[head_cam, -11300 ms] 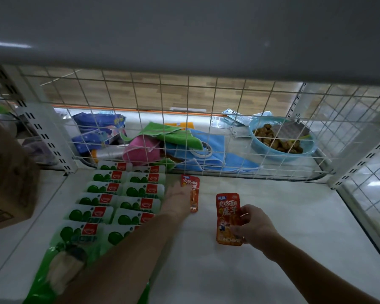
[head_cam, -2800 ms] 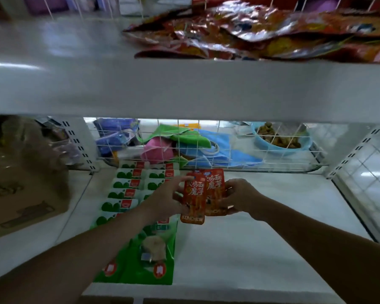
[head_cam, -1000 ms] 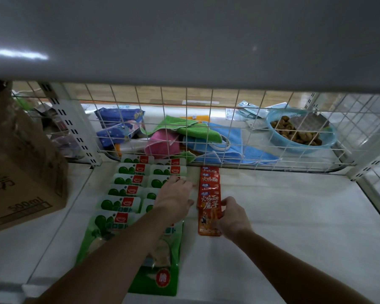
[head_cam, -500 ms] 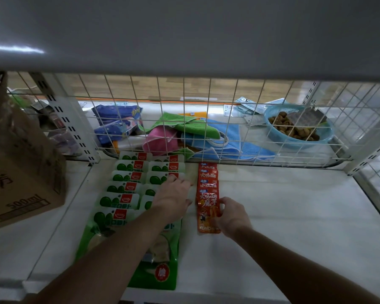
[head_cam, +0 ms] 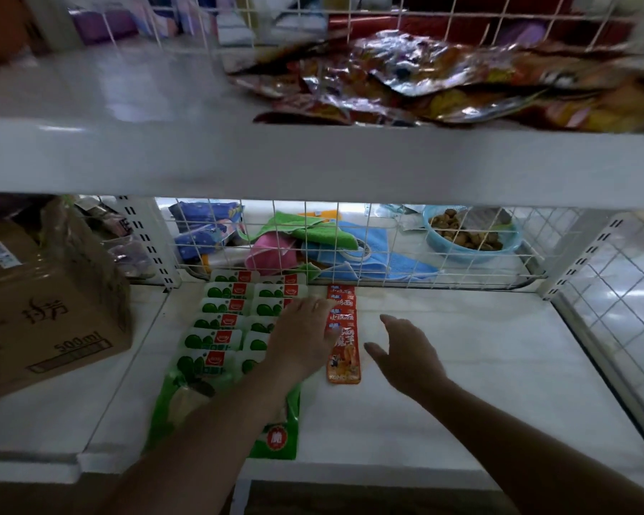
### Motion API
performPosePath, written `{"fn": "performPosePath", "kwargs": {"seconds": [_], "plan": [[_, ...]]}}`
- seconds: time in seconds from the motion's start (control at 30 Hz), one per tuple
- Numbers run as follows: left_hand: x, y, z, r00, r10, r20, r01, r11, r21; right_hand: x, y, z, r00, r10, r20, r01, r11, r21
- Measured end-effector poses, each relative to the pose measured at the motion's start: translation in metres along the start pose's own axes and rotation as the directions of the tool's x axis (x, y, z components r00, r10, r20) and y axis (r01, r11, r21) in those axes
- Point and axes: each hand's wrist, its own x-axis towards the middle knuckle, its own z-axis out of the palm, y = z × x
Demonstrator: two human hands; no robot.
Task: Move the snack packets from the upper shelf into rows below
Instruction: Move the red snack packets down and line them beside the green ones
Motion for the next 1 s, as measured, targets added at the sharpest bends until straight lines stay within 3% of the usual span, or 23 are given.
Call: {"fn": "performPosePath", "kwargs": {"seconds": [0.37,0.83,1.0], "plan": [[-0.038,0.047,-0.049,0.994,0.059,-0.089,-0.055,0.997,0.056,-0.066,0.002,-0.090,0.978,-0.193,-0.077,0.158,0.933,-0.324],[-0.118,0.110,-0.144,0.971,0.137,-0.196,-0.118,0.987,0.106,-0.160,-0.043,-0.174,0.950,-0.257,-0.178,0.169,0.901,-0.399],[-0.130,0.125,-0.178,0.943,0.230,-0.242,-0.195,0.968,0.160,-0.176,-0.052,-0.207,0.869,-0.366,-0.332,0.214,0.884,-0.415]]}}
